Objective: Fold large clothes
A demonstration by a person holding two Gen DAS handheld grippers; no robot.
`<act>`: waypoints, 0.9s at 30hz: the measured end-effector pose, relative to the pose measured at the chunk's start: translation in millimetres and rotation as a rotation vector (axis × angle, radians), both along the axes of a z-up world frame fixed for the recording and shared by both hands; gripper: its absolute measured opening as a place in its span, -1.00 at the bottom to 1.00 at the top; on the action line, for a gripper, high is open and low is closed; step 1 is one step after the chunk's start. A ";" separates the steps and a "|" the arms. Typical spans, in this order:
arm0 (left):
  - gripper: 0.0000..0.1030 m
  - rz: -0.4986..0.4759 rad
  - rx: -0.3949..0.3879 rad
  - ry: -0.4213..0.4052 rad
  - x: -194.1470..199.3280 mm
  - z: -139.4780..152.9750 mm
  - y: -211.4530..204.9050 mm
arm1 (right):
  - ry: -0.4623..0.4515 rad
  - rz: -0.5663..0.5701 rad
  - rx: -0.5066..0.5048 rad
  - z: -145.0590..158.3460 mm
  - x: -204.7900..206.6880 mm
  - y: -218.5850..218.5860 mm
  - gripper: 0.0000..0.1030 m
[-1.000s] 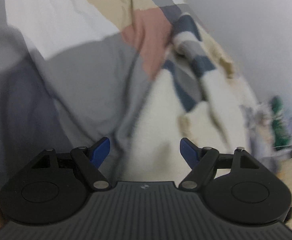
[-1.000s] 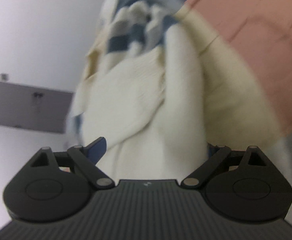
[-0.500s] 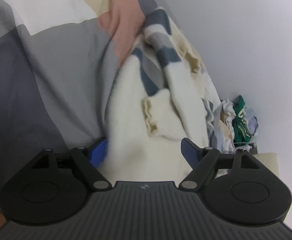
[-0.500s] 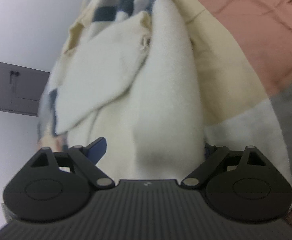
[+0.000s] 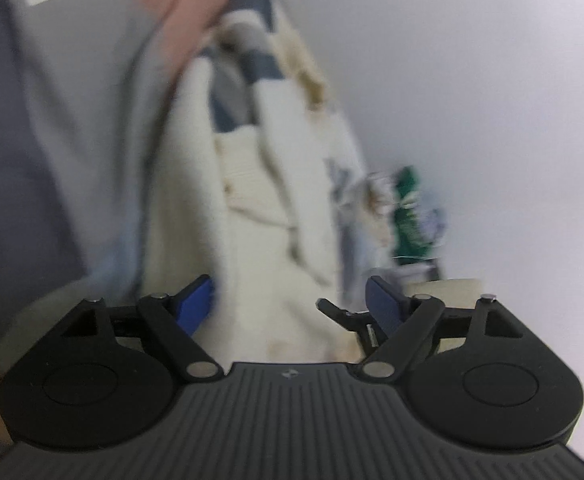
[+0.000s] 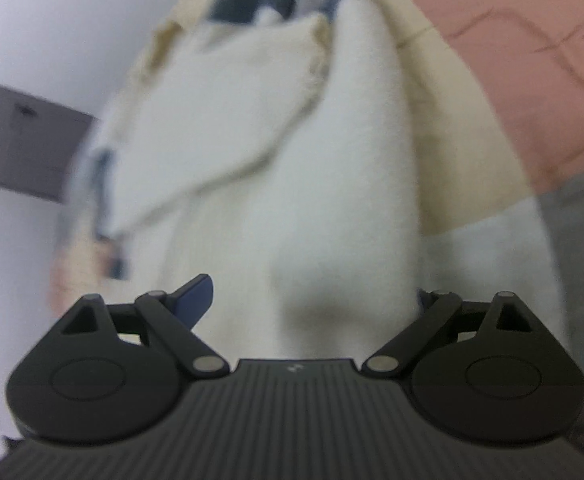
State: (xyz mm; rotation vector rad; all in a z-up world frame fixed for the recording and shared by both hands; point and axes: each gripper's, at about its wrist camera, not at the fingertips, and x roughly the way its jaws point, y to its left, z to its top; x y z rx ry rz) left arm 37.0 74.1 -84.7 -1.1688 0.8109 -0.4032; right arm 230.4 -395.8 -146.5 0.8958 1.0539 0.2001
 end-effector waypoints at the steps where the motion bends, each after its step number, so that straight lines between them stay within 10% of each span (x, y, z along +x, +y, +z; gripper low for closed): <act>1: 0.68 -0.003 -0.005 0.005 0.5 -0.3 0.4 | -0.029 0.001 0.055 1.1 -1.0 -2.8 0.83; 9: 0.68 0.016 0.158 0.307 19.7 -35.9 -10.4 | -0.097 0.034 0.158 3.9 3.0 -6.3 0.83; 17: 0.68 0.017 0.224 0.299 17.6 -28.3 -15.8 | 0.095 0.102 -0.208 -2.3 5.1 33.7 0.76; 27: 0.66 -0.017 0.265 0.324 16.0 -33.0 -15.0 | 0.079 0.103 -0.225 -3.2 -5.1 36.9 0.76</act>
